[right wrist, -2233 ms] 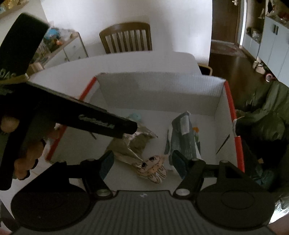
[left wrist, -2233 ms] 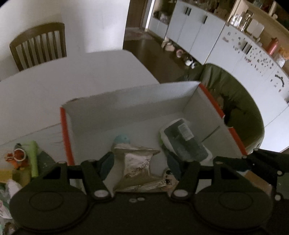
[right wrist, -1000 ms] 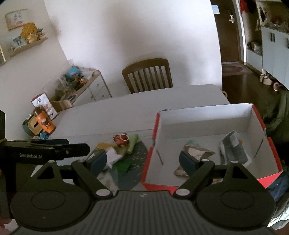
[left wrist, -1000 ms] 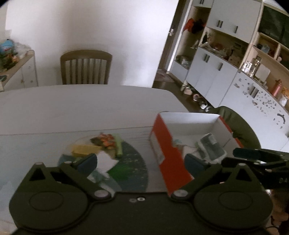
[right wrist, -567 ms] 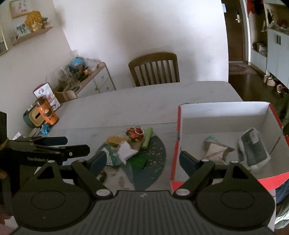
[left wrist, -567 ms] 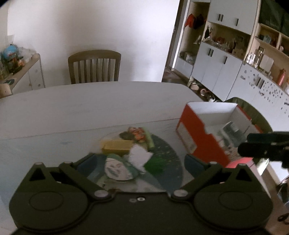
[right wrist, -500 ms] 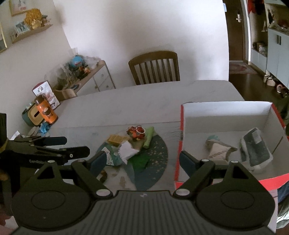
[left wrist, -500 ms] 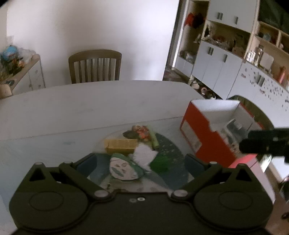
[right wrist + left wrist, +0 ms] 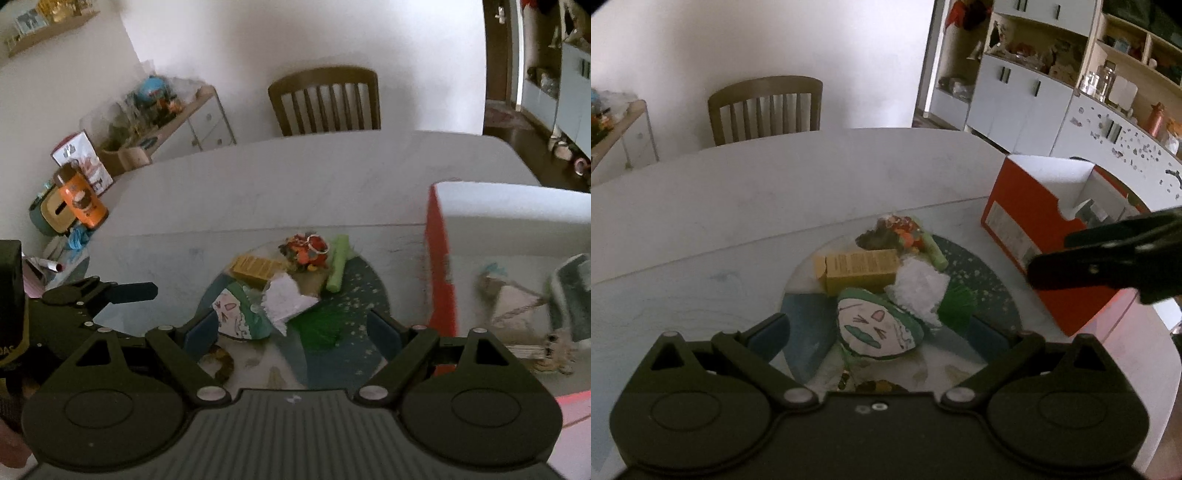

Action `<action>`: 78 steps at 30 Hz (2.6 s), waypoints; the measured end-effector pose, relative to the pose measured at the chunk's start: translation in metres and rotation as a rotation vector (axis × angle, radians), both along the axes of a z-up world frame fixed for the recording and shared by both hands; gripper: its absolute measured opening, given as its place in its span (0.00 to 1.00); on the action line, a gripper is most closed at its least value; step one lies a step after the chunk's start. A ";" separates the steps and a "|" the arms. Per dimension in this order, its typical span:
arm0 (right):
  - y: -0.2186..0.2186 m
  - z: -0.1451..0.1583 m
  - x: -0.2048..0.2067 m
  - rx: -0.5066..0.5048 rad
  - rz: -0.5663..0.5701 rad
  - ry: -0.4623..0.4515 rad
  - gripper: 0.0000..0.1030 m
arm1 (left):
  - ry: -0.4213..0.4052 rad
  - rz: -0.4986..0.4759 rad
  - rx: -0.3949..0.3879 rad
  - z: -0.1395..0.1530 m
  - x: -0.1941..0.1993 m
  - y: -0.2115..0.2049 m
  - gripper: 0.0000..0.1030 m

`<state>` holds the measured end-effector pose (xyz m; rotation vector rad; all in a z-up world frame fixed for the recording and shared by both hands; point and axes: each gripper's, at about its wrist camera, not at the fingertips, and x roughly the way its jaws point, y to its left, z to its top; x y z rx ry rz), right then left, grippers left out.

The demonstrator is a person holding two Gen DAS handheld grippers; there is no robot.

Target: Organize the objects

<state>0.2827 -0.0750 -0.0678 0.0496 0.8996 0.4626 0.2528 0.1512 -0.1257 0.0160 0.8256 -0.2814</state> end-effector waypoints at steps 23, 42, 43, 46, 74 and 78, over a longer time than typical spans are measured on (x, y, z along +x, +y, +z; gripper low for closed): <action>0.065 -0.061 0.068 -0.148 0.113 0.083 0.73 | 0.032 -0.073 0.049 -0.036 0.028 -0.006 0.77; 0.069 -0.067 0.068 -0.150 0.151 0.106 0.32 | 0.035 -0.082 0.058 -0.037 0.028 -0.011 0.52; 0.070 -0.067 0.067 -0.151 0.152 0.105 0.29 | 0.034 -0.081 0.058 -0.036 0.028 -0.011 0.52; 0.072 -0.065 0.063 -0.164 0.152 0.089 0.24 | 0.028 -0.080 0.061 -0.033 0.026 -0.013 0.50; -0.018 0.019 0.003 0.019 0.028 0.013 0.20 | 0.044 -0.009 -0.028 0.026 -0.003 -0.035 0.26; -0.042 0.028 -0.005 0.047 0.016 0.005 0.20 | 0.079 0.006 -0.027 0.014 -0.001 -0.040 0.27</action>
